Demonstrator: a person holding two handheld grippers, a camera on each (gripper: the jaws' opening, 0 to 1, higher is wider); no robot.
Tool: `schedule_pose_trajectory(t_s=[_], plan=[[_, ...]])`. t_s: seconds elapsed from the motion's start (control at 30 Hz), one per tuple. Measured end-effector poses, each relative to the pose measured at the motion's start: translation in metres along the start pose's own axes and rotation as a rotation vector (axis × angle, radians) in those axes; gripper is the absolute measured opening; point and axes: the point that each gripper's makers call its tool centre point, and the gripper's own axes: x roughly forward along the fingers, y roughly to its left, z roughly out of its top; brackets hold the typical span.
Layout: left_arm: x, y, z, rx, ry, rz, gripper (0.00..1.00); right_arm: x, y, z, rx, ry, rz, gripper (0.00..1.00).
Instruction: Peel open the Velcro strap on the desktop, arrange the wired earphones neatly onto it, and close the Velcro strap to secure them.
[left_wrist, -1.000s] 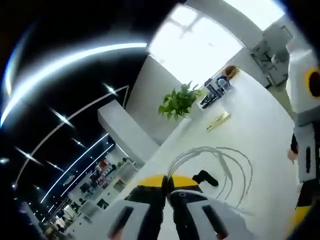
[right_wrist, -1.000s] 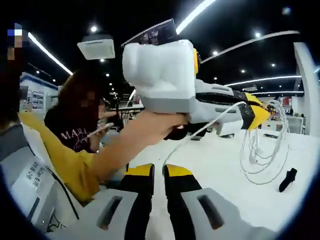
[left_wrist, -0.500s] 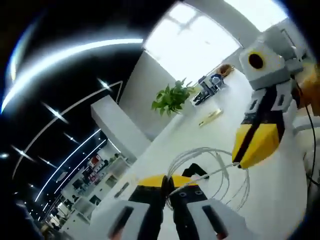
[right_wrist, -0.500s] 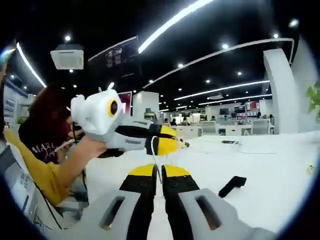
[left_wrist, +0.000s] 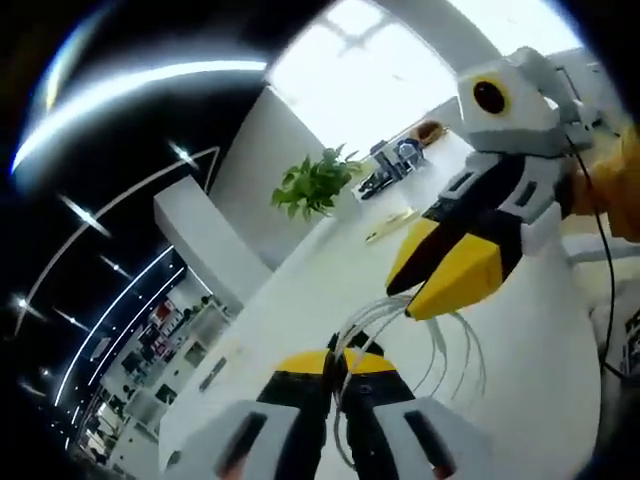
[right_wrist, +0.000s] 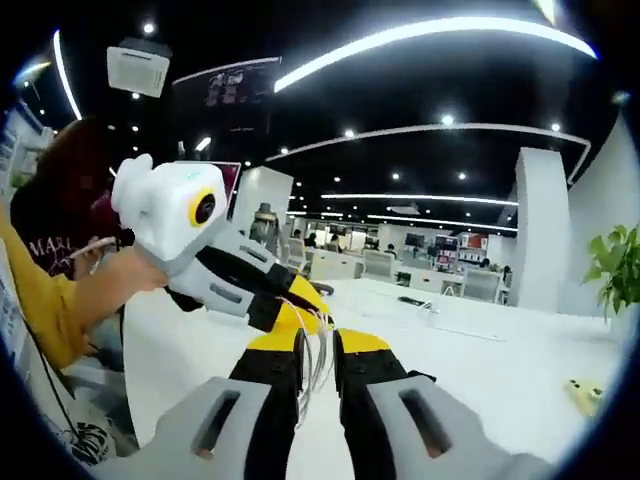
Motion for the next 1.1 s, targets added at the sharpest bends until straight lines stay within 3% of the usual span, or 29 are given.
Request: schedule_pose_trajectory(t_s=[0.2, 0.47, 0.67, 0.83, 1.1], plan=[[-0.003, -0.010, 0.005, 0.049, -0.017, -0.029, 0.07, 0.000, -0.005, -0.012, 0.114, 0.057, 0.061, 0.13], [0.007, -0.017, 0.009, 0.054, -0.021, -0.091, 0.07, -0.003, -0.015, -0.018, 0.076, 0.083, 0.063, 0.08], [0.023, -0.017, 0.010, 0.046, -0.015, -0.154, 0.07, -0.001, -0.037, -0.024, 0.122, 0.102, 0.059, 0.08], [0.030, -0.014, 0.013, 0.054, -0.051, -0.160, 0.07, -0.005, -0.051, -0.027, 0.001, 0.102, -0.001, 0.10], [0.026, -0.016, 0.017, 0.178, -0.053, -0.109, 0.07, -0.011, -0.047, -0.025, -0.030, 0.083, 0.004, 0.15]])
